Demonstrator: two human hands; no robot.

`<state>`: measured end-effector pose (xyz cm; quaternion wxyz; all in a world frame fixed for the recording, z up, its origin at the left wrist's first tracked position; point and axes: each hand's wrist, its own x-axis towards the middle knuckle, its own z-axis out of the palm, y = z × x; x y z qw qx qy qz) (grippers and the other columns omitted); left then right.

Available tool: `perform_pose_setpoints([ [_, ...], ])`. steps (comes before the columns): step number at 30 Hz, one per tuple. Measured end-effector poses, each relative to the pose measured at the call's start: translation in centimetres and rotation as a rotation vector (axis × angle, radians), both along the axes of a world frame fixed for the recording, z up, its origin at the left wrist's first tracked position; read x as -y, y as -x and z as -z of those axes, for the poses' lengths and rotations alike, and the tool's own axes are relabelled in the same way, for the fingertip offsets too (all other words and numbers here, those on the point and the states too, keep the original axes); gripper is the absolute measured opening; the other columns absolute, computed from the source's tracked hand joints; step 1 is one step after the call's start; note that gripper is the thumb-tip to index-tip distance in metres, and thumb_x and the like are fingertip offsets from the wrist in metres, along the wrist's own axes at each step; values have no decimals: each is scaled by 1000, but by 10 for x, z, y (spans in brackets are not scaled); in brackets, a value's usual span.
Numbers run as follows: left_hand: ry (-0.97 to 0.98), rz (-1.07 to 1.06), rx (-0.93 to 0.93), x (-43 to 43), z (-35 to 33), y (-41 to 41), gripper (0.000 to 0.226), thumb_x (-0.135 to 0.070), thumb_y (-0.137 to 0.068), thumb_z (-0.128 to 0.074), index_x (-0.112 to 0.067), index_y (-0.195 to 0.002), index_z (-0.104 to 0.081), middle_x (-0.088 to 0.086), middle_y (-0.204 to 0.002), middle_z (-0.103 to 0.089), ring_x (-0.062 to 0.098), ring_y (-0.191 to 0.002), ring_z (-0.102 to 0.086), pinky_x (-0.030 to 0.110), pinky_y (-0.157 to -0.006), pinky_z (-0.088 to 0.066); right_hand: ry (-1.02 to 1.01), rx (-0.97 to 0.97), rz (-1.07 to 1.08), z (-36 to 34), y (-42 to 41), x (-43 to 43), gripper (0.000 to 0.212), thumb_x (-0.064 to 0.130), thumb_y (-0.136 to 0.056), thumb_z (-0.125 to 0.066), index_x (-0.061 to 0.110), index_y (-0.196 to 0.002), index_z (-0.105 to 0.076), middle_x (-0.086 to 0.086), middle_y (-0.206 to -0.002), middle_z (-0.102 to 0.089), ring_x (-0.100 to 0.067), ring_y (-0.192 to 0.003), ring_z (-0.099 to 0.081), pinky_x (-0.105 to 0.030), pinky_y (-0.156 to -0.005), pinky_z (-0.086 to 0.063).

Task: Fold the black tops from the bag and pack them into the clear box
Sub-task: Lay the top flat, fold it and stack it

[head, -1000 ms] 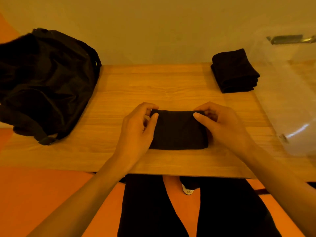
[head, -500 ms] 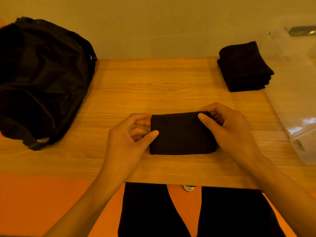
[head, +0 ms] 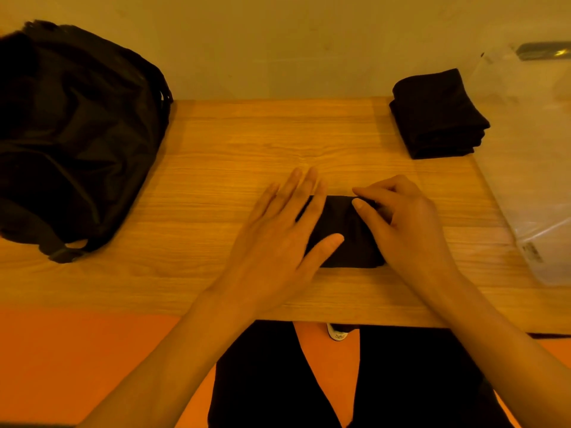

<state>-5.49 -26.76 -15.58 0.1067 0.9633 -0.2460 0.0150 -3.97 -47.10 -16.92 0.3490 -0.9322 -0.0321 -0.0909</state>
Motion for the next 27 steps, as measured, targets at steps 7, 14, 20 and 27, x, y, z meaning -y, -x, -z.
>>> perform_pose_setpoints([
  [7, 60, -78, -18, 1, 14, -2, 82, -72, -96, 1, -24, -163, 0, 0, -171, 6, 12, -156, 13, 37, -128, 3, -216, -111, 24, -14, 25, -7, 46, 29, -108, -38, 22, -154, -39, 10, -152, -43, -2, -139, -38, -9, -106, -28],
  [14, 996, -451, -398, -10, 6, 15, 81, -79, -92, -19, -36, -161, -18, -25, -164, -20, -14, -146, -16, 11, -121, -13, -1029, -287, 228, -16, 51, -7, 54, 43, -104, -36, 23, -154, -38, 7, -151, -50, -1, -132, -51, -29, -116, -36],
  [20, 1237, -409, -555, 2, 10, 15, 77, -74, -89, -6, -42, -156, -25, -26, -161, -28, -11, -146, -21, 23, -124, -9, -939, -434, 95, -19, 50, -25, 64, 65, -99, -5, 42, -157, -19, 26, -161, -24, 12, -139, -19, -29, -122, -7],
  [27, 886, -314, -206, -15, 8, 19, 69, -60, -102, -15, -26, -163, -11, -14, -169, -8, -6, -152, -6, 14, -122, -7, -181, -183, -37, -25, 40, -27, 66, 56, -102, -18, 29, -160, -3, 16, -167, 1, 7, -149, 4, -13, -118, 0],
])
